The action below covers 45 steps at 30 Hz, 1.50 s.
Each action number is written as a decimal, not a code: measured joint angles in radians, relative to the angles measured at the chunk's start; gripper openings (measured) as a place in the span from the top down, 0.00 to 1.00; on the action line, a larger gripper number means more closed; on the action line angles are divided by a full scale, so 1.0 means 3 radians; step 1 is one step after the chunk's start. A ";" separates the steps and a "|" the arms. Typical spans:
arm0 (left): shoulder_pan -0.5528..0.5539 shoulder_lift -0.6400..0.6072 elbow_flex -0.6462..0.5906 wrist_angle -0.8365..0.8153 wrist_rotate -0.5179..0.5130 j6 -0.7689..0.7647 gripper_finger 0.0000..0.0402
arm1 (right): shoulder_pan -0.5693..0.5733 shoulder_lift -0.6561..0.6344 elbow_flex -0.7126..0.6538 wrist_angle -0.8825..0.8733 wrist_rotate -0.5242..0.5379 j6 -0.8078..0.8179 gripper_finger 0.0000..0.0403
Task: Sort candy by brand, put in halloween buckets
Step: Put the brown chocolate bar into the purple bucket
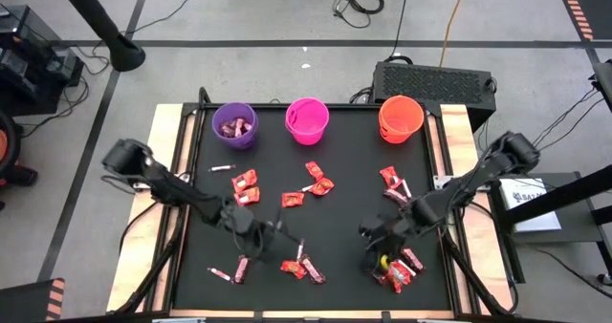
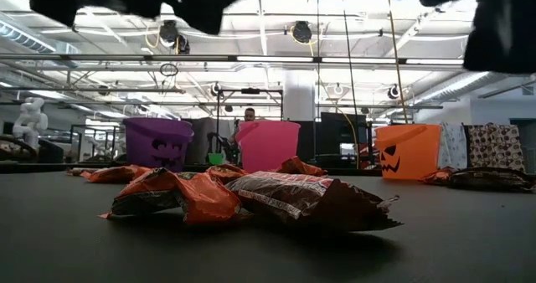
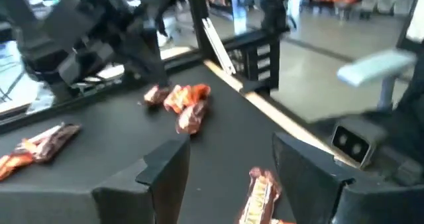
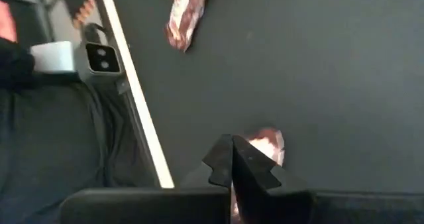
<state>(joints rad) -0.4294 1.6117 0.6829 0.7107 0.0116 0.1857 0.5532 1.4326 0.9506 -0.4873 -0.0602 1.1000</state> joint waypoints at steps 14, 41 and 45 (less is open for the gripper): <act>0.0090 0.0523 0.0231 -0.0041 0.0058 0.0121 0.45 | 0.0519 0.0848 0.0976 -0.2686 -0.0299 0.1139 0.95; 0.0162 0.0522 0.0231 -0.0055 0.0074 0.0273 0.45 | 0.0629 0.0758 -0.0287 -0.1150 -0.0766 0.1035 0.57; 0.0162 0.0522 0.0231 -0.0055 0.0075 0.0273 0.45 | 0.0629 0.0758 -0.0284 -0.1133 -0.0764 0.0938 0.68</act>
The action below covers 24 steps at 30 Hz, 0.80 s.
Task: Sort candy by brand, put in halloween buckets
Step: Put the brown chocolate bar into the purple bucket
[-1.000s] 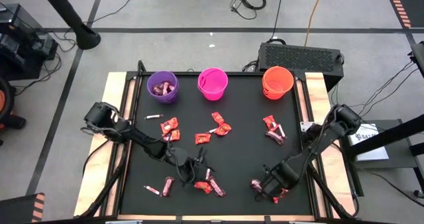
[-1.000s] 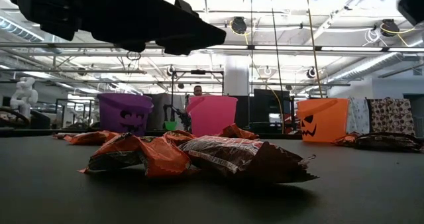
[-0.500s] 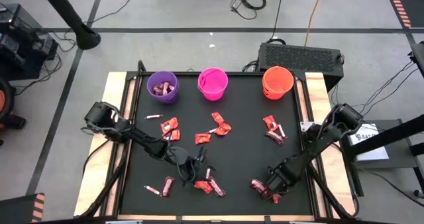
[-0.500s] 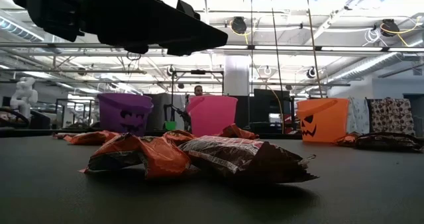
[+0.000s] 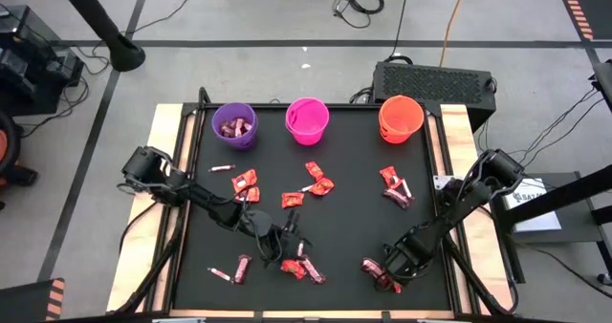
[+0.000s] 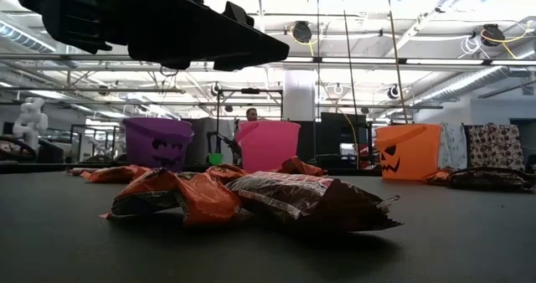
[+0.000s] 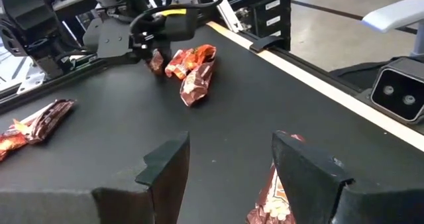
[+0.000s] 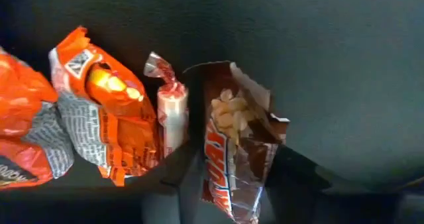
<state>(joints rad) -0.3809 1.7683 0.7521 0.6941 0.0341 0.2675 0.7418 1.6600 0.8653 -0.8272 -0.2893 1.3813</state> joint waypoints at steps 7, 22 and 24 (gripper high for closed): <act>0.0015 0.0000 -0.0001 0.0174 0.0004 -0.0002 0.45 | -0.0003 0.0000 0.0136 -0.0049 0.0028 -0.0187 0.81; 0.0077 0.0639 0.0162 0.1416 -0.0133 -0.0263 0.45 | -0.0223 0.0000 0.0638 0.0276 0.1821 -0.1010 0.84; 0.0107 0.0764 0.0266 0.1494 -0.0213 -0.0350 0.45 | -0.0246 0.0000 0.0637 0.0560 0.1959 -0.1237 0.84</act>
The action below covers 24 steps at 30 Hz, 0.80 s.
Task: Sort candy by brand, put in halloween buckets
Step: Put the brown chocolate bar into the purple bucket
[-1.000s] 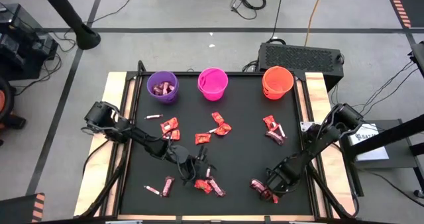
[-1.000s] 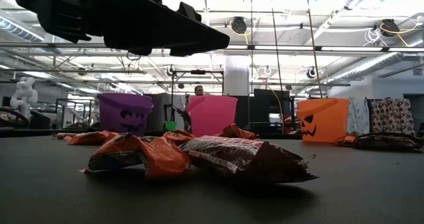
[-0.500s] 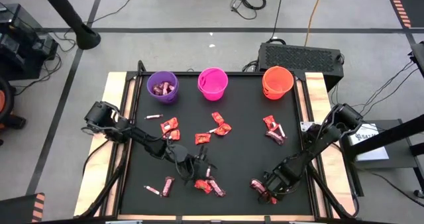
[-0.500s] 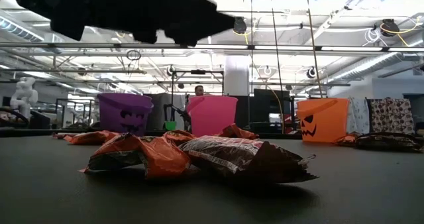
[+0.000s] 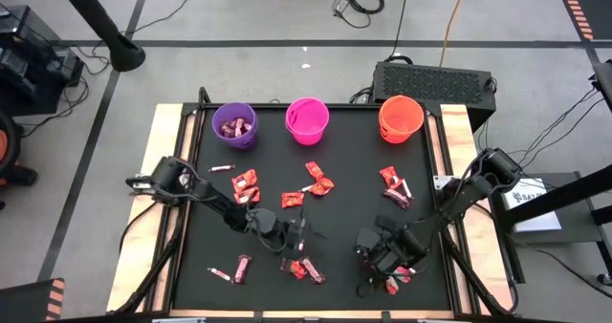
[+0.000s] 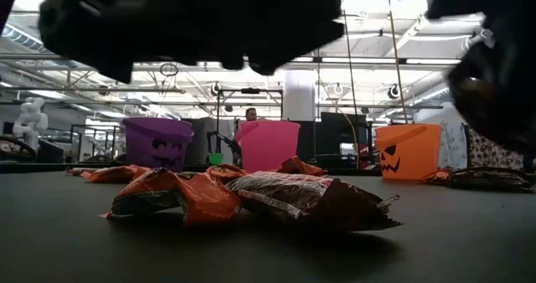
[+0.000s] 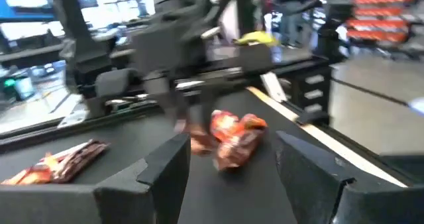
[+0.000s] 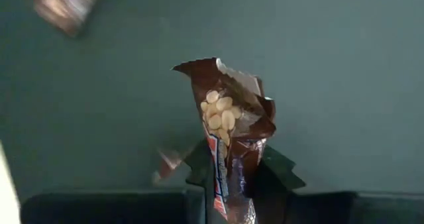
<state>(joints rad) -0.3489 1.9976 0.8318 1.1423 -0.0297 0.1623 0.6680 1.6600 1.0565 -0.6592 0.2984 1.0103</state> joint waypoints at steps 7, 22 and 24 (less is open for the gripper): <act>0.0059 0.0399 0.0424 -0.0045 -0.0030 -0.0472 0.45 | -0.0071 0.0001 0.0000 0.0775 0.0405 -0.0638 0.84; 0.0067 0.0499 0.0539 -0.0056 -0.0070 -0.0525 0.45 | -0.0179 0.0003 0.0000 0.0876 0.0408 -0.0791 0.84; 0.0066 0.0499 0.0539 0.0018 -0.0097 -0.0524 0.45 | -0.0179 0.0004 0.0000 0.0876 0.0407 -0.0791 0.84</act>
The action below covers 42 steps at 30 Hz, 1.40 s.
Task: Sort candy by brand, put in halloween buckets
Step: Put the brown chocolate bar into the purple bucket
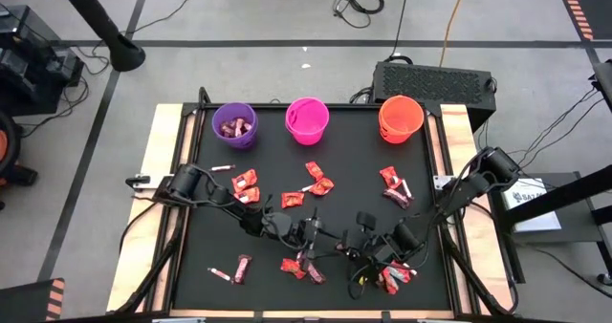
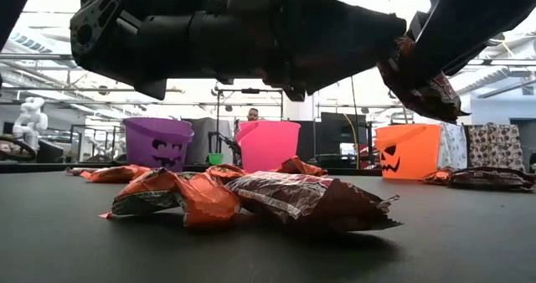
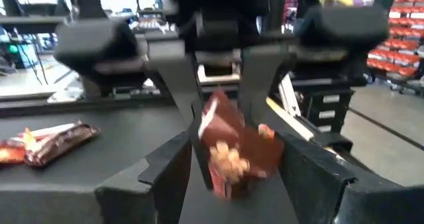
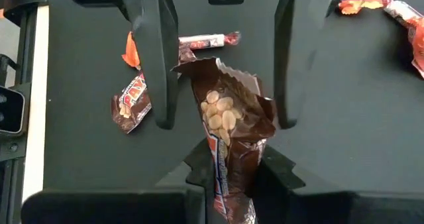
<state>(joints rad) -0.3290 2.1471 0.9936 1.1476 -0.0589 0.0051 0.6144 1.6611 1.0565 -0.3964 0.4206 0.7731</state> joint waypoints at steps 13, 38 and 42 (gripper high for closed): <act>0.0000 -0.0001 0.0001 -0.0009 -0.0219 0.0001 0.58 | 0.0000 0.0001 0.0000 -0.0009 0.0000 -0.0001 0.84; 0.0024 -0.0784 -0.0020 -0.1677 -0.0847 0.0496 0.96 | -0.0045 0.0003 -0.0001 -0.0391 0.0661 -0.0213 0.46; 0.0022 -0.1378 -0.0020 -0.2825 -0.1257 0.0618 0.96 | -0.0045 0.0003 -0.0001 -0.0332 0.0731 -0.0213 0.39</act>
<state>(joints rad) -0.3225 1.7337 0.9874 0.3001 -0.4360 0.1904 0.6010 1.6619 1.0561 -0.4959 0.6398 0.7093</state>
